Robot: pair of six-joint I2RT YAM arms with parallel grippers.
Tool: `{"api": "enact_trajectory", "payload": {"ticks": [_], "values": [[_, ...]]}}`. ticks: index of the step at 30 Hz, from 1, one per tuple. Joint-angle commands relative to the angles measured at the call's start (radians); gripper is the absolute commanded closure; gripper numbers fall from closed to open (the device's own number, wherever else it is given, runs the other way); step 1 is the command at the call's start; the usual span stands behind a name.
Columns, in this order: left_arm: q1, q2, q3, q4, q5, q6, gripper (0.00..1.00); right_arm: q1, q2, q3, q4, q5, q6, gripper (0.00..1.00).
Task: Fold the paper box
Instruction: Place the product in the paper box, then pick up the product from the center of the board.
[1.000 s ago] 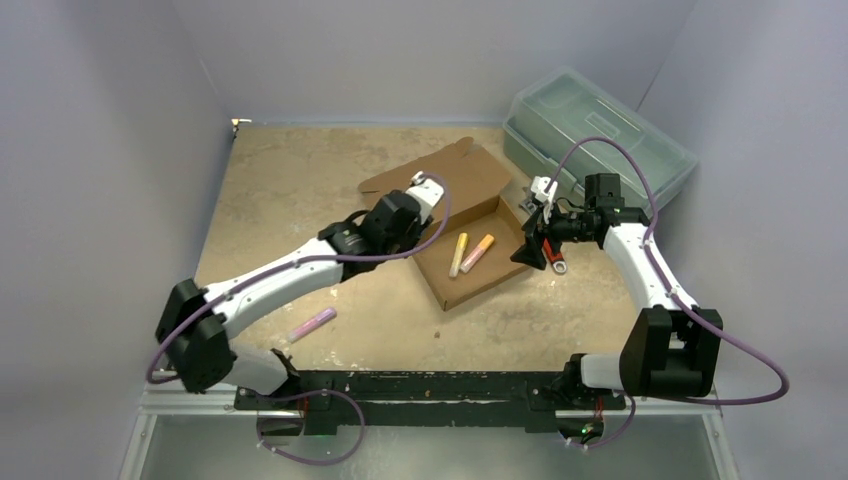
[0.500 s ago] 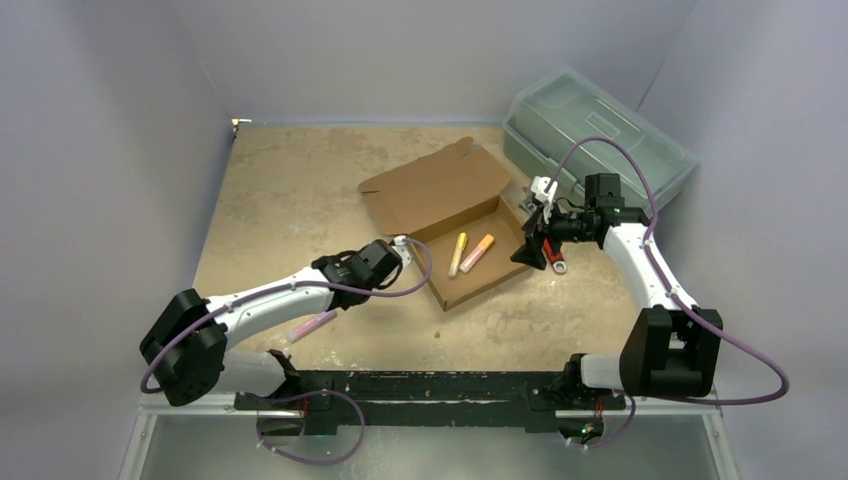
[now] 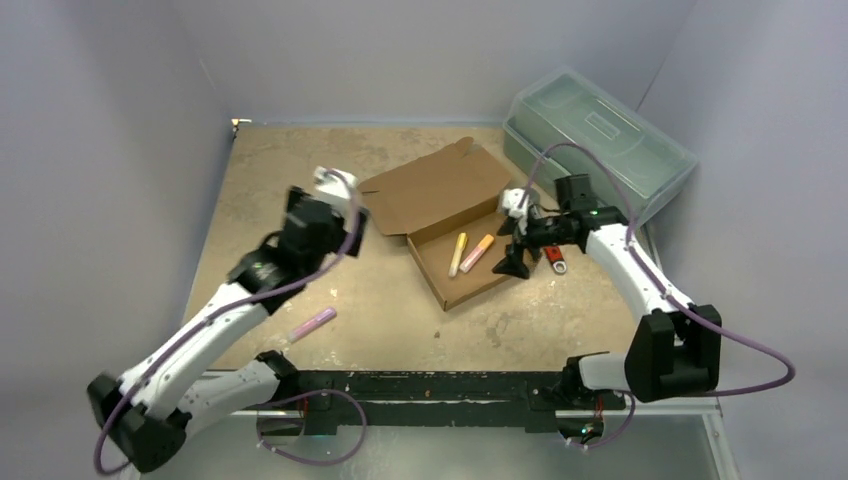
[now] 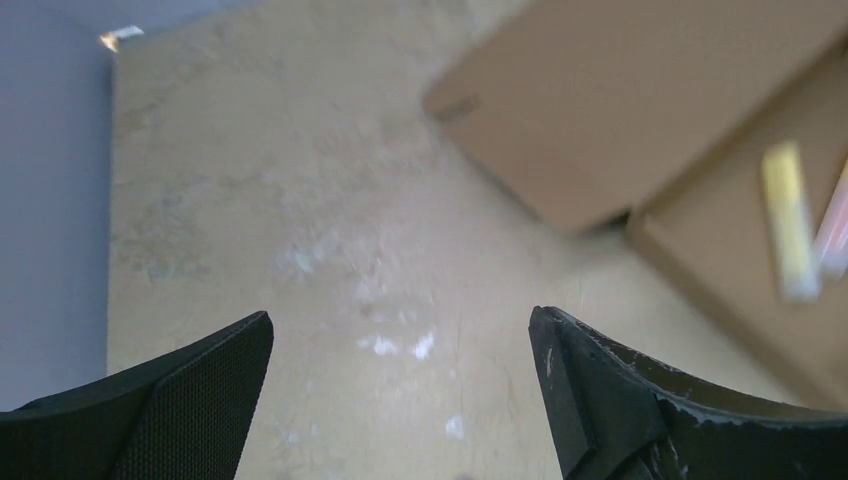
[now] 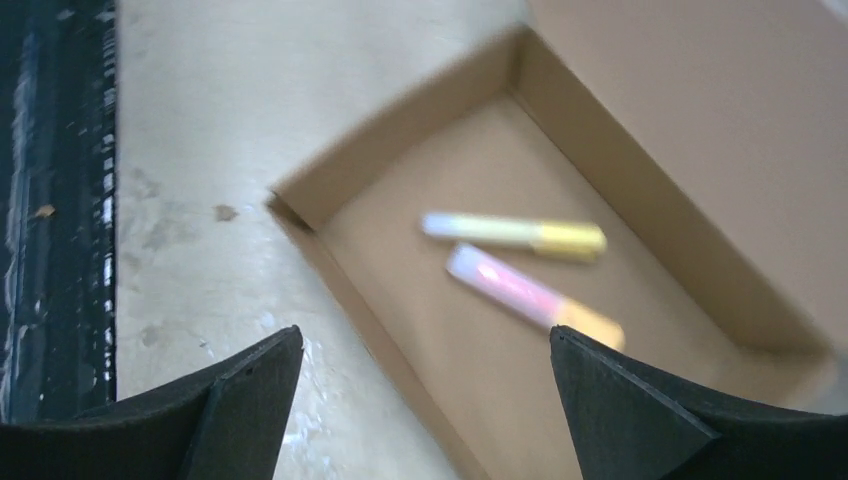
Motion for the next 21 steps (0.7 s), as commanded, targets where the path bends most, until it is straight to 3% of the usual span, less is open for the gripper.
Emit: {"api": "enact_trajectory", "payload": {"ticks": [1,5,7,11,15,21], "values": [[0.193,-0.097,0.146,0.070,0.208,-0.145,0.01,0.247,-0.063,0.009,0.075,0.057,-0.130,0.01],[0.240,-0.078,0.265,0.062,0.319,-0.247,0.01,0.448,-0.034,0.043,0.112,0.090,-0.299,0.01],[0.240,-0.099,0.300,0.108,0.393,-0.303,0.01,0.561,0.054,0.124,0.097,0.098,-0.301,0.01],[0.240,-0.195,0.292,0.253,0.430,-0.343,0.01,0.756,0.271,0.263,0.246,0.226,-0.064,0.01],[0.240,-0.256,0.305,0.265,0.412,-0.320,0.01,0.887,0.511,0.461,0.340,0.338,0.166,0.01],[0.240,-0.291,0.351,0.212,0.380,-0.267,0.01,1.000,0.841,0.827,0.262,0.432,0.276,0.02]]}}
